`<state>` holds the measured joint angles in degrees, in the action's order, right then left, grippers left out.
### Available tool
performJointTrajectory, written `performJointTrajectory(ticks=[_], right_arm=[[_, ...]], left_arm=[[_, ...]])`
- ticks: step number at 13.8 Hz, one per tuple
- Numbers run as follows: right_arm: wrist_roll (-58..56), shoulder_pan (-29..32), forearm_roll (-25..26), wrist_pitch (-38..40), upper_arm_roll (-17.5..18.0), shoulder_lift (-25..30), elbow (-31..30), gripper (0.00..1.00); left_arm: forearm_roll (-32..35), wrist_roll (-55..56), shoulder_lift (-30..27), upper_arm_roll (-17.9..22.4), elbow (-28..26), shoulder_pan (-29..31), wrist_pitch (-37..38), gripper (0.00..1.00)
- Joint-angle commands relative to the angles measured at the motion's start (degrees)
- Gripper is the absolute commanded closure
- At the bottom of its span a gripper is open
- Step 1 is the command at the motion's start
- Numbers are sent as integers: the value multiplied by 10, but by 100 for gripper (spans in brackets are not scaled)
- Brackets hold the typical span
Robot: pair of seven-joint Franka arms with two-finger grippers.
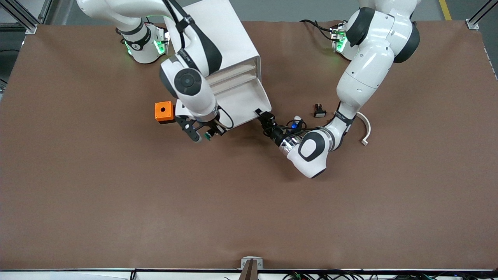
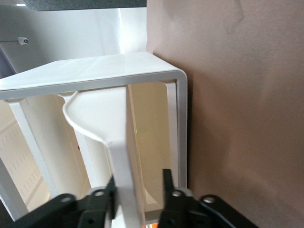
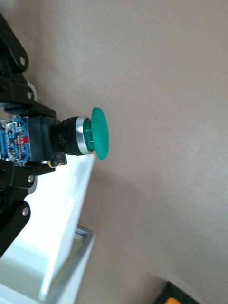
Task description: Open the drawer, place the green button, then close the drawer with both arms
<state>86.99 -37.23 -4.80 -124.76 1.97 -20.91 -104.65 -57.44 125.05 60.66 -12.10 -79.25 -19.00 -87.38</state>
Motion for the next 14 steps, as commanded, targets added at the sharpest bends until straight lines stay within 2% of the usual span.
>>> performJointTrajectory(ticks=[1, 4, 9, 11, 14], right_arm=[[53, -27, -8, -5, -5, 16, -17, 100], [101, -54, -8, -8, -4, 12, -17, 100], [176, -93, -8, -48, -4, 1, -37, 100], [184, -102, -7, -65, -4, -4, -51, 100], [206, -120, -8, -74, -4, -18, -51, 100]], left_arm=[[-13, -44, 10, -2, 18, 2, -16, 15], [-41, -165, 6, -4, 59, 4, -21, 3], [-44, -333, -5, -8, 122, 24, -21, 1], [-38, -402, -28, 8, 125, 15, -25, 1], [-21, -491, -62, 69, 125, -27, -45, 1]])
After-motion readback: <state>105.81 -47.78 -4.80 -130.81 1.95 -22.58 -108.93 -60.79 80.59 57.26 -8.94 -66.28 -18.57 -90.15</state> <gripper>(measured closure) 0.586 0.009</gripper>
